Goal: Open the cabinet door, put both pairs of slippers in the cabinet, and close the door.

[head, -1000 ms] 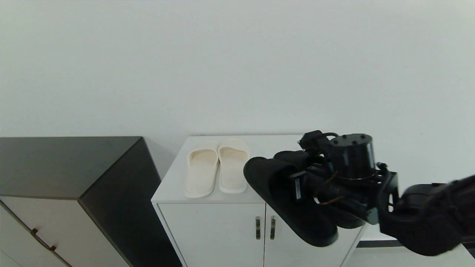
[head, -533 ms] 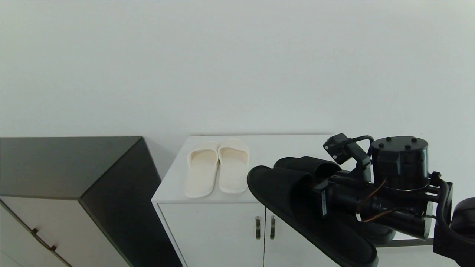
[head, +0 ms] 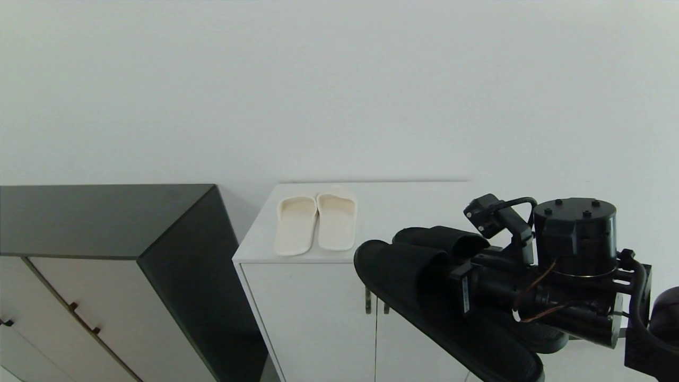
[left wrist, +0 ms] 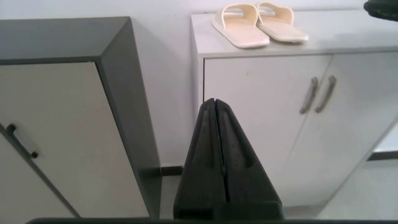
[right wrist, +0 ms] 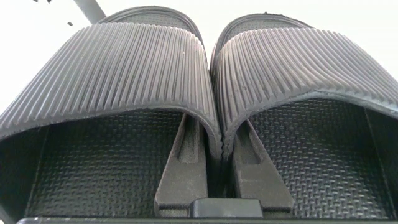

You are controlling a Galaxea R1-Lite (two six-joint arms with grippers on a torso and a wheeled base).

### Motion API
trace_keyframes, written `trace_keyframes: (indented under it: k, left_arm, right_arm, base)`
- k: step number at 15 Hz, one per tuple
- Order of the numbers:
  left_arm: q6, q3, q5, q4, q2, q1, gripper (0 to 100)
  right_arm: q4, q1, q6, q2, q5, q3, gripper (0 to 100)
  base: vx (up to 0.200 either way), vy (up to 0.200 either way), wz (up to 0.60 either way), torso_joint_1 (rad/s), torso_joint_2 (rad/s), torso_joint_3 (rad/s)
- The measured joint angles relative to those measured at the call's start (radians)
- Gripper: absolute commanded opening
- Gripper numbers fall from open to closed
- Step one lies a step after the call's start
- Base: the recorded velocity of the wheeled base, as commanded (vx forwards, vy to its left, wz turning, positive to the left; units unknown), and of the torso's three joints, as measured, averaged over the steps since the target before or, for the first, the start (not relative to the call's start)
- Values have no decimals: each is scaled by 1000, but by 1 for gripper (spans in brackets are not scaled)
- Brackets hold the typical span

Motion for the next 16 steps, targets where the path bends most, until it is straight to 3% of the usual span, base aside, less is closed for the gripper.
trace_keyframes:
  k: [16]
  left_arm:
    - [-6,0,2,0,0,0,0]
  right_arm:
    - [-37,3,-12,-10,24,62,0]
  base:
    - [-13,0,0,0,0,0]
